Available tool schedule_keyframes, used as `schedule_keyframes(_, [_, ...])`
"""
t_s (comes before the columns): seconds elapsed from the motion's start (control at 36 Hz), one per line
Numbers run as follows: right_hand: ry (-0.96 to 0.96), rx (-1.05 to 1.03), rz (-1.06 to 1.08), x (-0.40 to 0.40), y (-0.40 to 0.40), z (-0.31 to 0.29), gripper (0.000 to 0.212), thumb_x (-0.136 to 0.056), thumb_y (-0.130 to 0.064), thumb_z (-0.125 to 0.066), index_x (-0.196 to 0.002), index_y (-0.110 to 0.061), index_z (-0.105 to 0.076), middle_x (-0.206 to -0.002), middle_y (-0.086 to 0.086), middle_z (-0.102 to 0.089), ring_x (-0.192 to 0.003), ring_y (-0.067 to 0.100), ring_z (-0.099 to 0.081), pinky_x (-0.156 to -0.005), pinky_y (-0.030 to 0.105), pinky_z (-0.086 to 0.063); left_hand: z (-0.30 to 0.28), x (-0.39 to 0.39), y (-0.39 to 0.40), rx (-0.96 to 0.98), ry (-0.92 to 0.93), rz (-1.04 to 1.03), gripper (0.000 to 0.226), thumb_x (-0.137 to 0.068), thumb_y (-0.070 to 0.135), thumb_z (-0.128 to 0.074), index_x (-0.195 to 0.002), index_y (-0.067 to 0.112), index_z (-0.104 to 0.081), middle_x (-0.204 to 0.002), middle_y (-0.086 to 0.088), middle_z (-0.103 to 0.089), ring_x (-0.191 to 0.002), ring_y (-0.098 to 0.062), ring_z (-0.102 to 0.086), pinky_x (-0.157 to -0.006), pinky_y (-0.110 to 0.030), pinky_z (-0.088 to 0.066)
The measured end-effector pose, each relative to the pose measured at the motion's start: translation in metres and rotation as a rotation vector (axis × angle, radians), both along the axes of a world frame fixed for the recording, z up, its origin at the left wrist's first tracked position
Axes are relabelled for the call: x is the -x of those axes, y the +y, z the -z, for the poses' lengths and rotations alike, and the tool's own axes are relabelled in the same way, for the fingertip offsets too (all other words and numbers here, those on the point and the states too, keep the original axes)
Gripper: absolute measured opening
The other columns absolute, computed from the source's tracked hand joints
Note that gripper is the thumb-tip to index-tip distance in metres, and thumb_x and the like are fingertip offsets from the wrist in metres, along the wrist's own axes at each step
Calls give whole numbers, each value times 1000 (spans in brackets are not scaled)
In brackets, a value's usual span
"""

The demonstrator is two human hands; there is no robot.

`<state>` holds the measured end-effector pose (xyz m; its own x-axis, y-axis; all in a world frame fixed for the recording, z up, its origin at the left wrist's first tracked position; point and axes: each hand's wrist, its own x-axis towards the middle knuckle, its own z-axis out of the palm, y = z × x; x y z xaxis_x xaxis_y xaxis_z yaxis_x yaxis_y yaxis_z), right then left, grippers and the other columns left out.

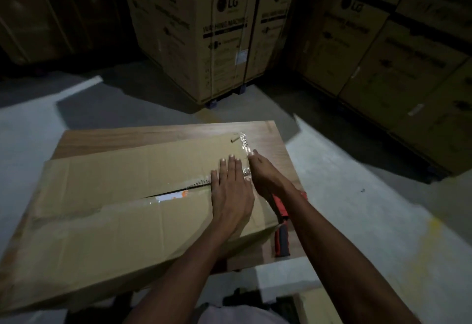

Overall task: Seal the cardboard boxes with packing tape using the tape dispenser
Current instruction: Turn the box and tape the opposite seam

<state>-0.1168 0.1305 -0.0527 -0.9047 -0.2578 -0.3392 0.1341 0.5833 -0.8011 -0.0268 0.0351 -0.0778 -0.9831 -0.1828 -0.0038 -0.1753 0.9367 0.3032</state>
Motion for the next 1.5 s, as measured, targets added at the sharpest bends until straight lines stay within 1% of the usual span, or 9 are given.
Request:
schedule_keyframes(0.11, [-32, 13, 14, -43, 23, 3, 55, -115, -38, -27, -161, -7, -34, -157, 21, -48, -144, 28, -47, -121, 50, -35, -2, 2, -1, -20, -10, 6, 64, -108, 39, -20, -163, 14, -1, -171, -5, 6, -157, -25, 7, -127, -48, 1])
schedule_keyframes(0.22, [-25, -57, 76, -84, 42, 4, 25, -114, -29, -30, -121, -22, -53, -90, -2, -59, -80, 15, -57, -75, 34, -53, 0, 3, -3, -27, -24, 9, 65, -107, 38, -23, -163, 14, -2, -171, -5, 6, -157, -25, 7, -126, -49, 0])
schedule_keyframes(0.28, [9, -13, 89, -107, 47, 1, 31, -115, -31, -31, -131, -28, -57, -103, -6, -64, -90, 7, -57, -76, 24, -48, 2, 4, -4, -25, -24, 11, 65, -107, 39, -24, -163, 14, -2, -171, -5, 5, -157, -26, 7, -126, -49, 1])
schedule_keyframes(0.42, [92, -15, 112, -142, 51, 0, 47, -116, -26, -31, -161, -15, -37, -158, 10, -48, -146, 23, -43, -122, 43, -35, 6, 2, -5, -38, -21, 22, 64, -107, 39, -25, -163, 14, -5, -171, -4, 4, -157, -25, 6, -126, -49, 1])
schedule_keyframes(0.61, [95, -176, 120, -137, 49, 1, 44, -115, -23, -30, -156, -11, -43, -139, 20, -62, -130, 33, -57, -109, 42, -45, 3, 1, -5, -28, -19, 31, 64, -107, 38, -25, -163, 13, -5, -171, -5, 4, -157, -25, 5, -126, -49, 1])
schedule_keyframes(0.86, [207, -554, 4, -95, 34, 3, 20, -104, -13, -44, -87, -11, -54, -87, 13, -63, -87, 38, -65, -79, 49, -56, 3, 1, -5, 8, -19, 38, 65, -108, 38, -24, -163, 11, -3, -171, -6, 4, -157, -26, 6, -125, -49, 3])
schedule_keyframes(1.17, [230, -546, -51, -2, -17, -14, 24, -104, -21, -46, -119, -7, -58, -122, 18, -65, -114, 41, -60, -85, 42, -46, 9, 0, -2, 25, 25, 21, 62, -108, 39, -13, -163, 12, -1, -170, -7, 4, -157, -27, 6, -125, -49, 5])
schedule_keyframes(1.31, [221, -553, -67, 31, -39, -20, 17, -93, -8, -68, -108, -5, -63, -109, 16, -70, -95, 34, -67, -77, 37, -52, 11, 0, -2, 13, 30, 8, 62, -108, 39, -13, -163, 12, -3, -171, -7, 0, -157, -26, 6, -123, -47, 10])
schedule_keyframes(1.5, [130, -241, 59, 46, -42, -18, 38, -114, -24, -33, -123, -2, -63, -123, 22, -65, -109, 34, -62, -88, 37, -47, 10, 4, -2, -16, 29, 3, 61, -108, 39, -14, -163, 13, -6, -171, -6, -2, -157, -26, 4, -124, -48, 5])
